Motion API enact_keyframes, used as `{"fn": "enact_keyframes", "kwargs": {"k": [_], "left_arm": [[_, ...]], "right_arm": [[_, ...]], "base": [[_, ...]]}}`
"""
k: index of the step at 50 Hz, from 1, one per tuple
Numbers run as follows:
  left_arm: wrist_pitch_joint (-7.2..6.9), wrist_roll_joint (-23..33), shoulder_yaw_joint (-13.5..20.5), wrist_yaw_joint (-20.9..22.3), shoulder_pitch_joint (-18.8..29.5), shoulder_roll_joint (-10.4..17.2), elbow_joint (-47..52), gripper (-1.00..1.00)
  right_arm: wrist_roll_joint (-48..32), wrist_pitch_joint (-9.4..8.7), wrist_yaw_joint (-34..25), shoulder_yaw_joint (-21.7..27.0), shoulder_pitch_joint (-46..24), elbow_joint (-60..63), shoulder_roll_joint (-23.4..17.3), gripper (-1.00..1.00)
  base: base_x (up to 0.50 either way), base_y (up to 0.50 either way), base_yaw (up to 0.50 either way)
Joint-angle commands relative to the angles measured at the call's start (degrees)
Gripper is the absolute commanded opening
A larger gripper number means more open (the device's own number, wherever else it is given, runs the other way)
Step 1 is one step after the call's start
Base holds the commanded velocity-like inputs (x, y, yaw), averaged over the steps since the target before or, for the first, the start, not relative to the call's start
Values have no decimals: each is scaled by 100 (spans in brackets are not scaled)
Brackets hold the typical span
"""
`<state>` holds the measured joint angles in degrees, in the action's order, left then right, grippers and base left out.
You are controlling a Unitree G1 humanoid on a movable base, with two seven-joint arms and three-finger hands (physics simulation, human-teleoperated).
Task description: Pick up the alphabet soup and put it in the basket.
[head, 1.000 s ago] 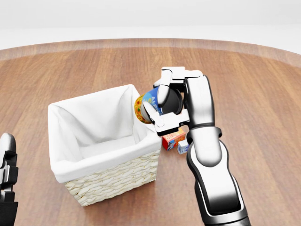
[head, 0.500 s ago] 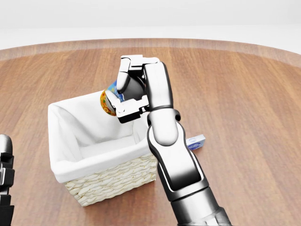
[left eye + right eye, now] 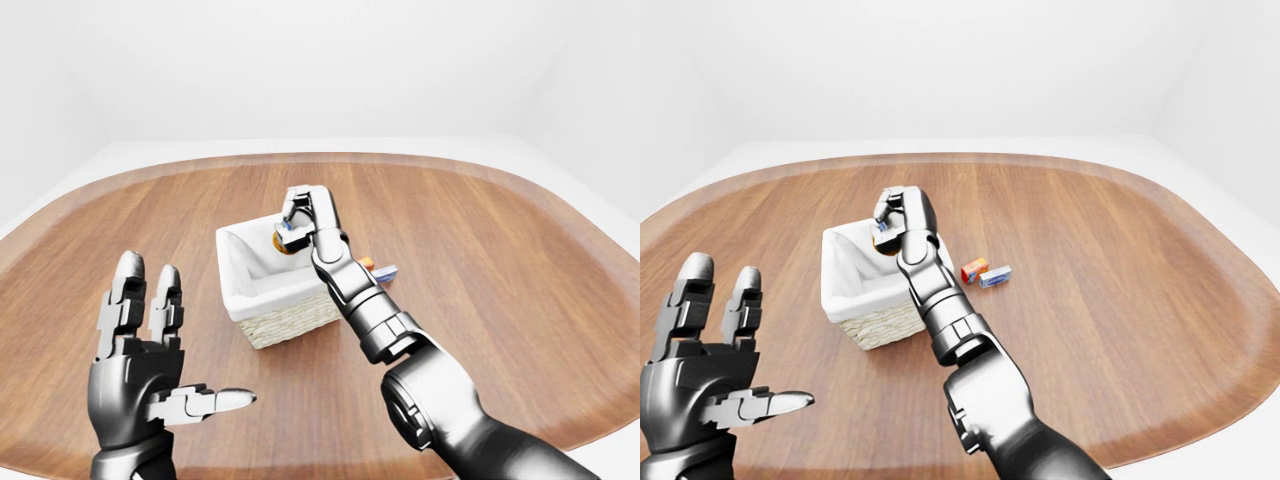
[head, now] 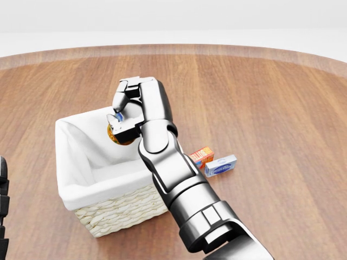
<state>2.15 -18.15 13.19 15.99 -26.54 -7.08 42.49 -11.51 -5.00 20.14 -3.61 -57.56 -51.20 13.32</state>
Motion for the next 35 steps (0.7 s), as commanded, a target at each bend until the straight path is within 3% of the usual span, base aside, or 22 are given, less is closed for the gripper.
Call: {"fn": "enact_keyframes", "kwargs": {"k": [1, 16, 23, 35], "left_arm": [[-81, -70, 101, 114, -41, -78, 108, 100], [-160, -113, 180, 193, -40, -136, 170, 100], [-174, -155, 221, 259, -94, -180, 233, 100], [-214, -182, 256, 323, -104, -219, 267, 100]], "right_arm": [[-107, 0, 459, 33, -451, -698, 114, -100], [-451, 59, 787, -40, -474, -1176, 382, -100], [-663, 210, 927, -64, -431, -1421, 523, -100], [-760, 237, 986, -18, -478, -1562, 562, -100]], "base": [[0, 0, 0], [0, 0, 0], [0, 0, 0], [0, 0, 0]]}}
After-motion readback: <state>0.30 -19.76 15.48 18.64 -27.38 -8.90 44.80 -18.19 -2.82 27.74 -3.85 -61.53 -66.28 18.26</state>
